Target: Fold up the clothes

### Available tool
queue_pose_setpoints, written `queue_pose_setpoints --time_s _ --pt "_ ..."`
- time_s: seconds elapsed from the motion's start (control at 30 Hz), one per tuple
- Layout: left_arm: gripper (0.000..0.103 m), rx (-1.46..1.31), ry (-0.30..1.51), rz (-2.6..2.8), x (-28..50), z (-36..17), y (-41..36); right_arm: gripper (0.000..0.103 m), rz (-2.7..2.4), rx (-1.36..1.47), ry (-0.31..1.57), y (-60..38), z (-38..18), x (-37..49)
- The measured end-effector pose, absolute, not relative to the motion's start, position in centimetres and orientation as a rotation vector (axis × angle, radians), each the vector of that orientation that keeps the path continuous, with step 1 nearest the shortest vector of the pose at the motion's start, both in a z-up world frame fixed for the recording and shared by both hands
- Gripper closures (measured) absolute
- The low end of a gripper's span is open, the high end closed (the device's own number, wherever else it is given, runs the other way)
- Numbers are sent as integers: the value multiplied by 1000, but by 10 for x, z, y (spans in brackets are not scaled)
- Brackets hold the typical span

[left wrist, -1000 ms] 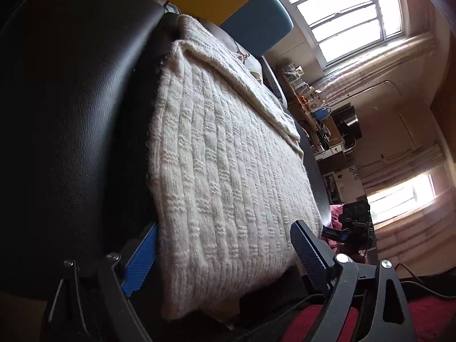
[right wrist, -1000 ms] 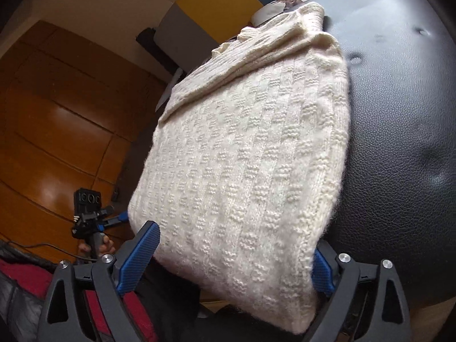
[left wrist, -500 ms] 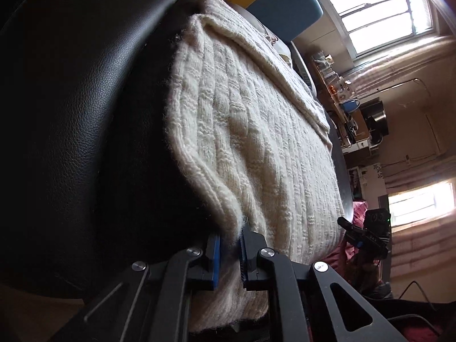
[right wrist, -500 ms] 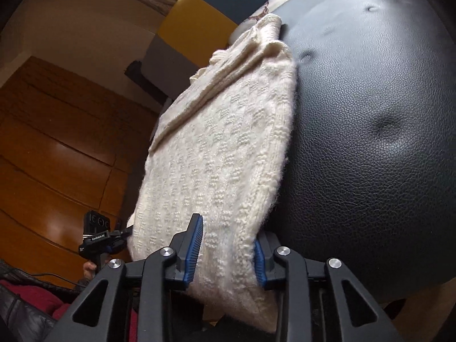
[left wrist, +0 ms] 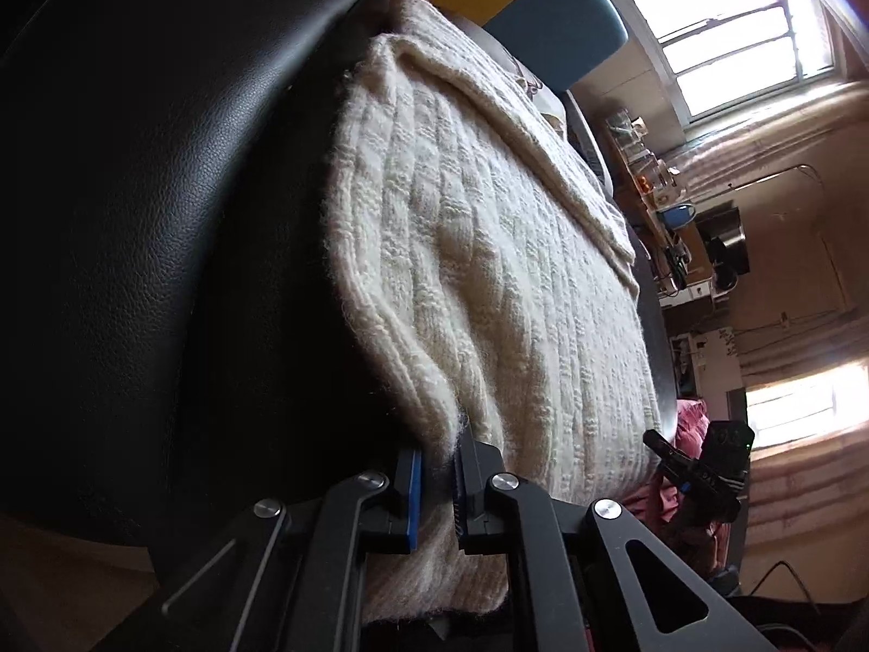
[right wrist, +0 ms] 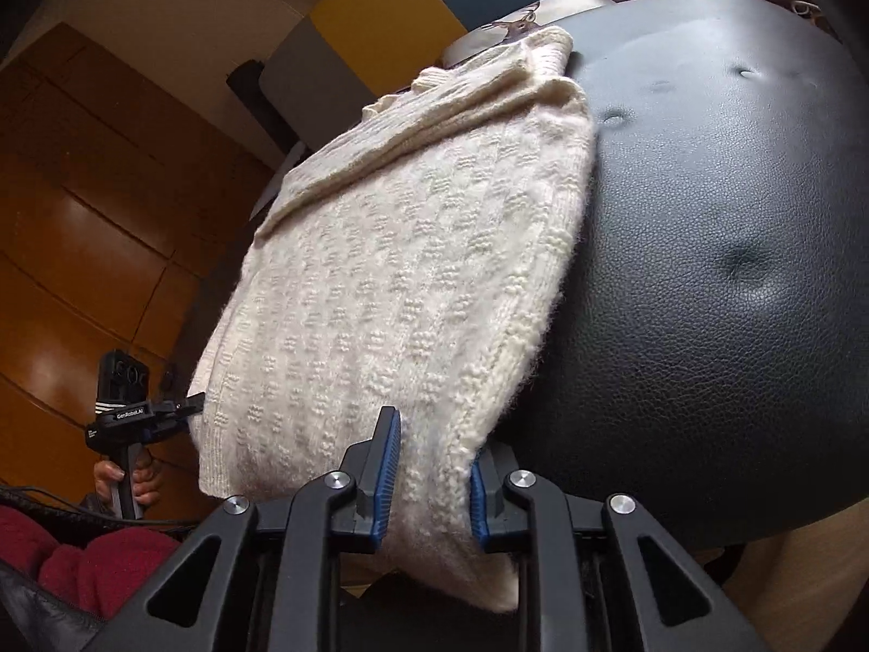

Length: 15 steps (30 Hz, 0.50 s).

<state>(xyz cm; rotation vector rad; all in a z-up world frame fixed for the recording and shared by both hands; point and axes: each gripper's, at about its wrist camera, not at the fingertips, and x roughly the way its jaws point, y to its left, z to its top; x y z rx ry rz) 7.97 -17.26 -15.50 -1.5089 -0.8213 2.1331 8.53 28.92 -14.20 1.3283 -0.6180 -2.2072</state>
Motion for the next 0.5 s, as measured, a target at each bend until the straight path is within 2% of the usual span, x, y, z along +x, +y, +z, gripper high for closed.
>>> queue_pose_setpoints --time_s 0.1,0.27,0.3,0.37,0.5 --pt "95 -1495 -792 2124 93 -155 -178 81 -2182 1306 -640 288 -145 87" --pt "95 -1471 -841 2092 103 -160 -191 79 -2110 1232 -696 293 -156 81" --pt "95 -1462 -839 2086 102 -160 -191 77 -2110 1208 -694 293 -156 81" --pt "95 -1452 -836 2072 98 -159 -191 66 -2109 1178 -699 293 -157 80" --pt "94 -1485 -907 2009 87 -171 -193 66 -2159 1198 -679 289 -152 81"
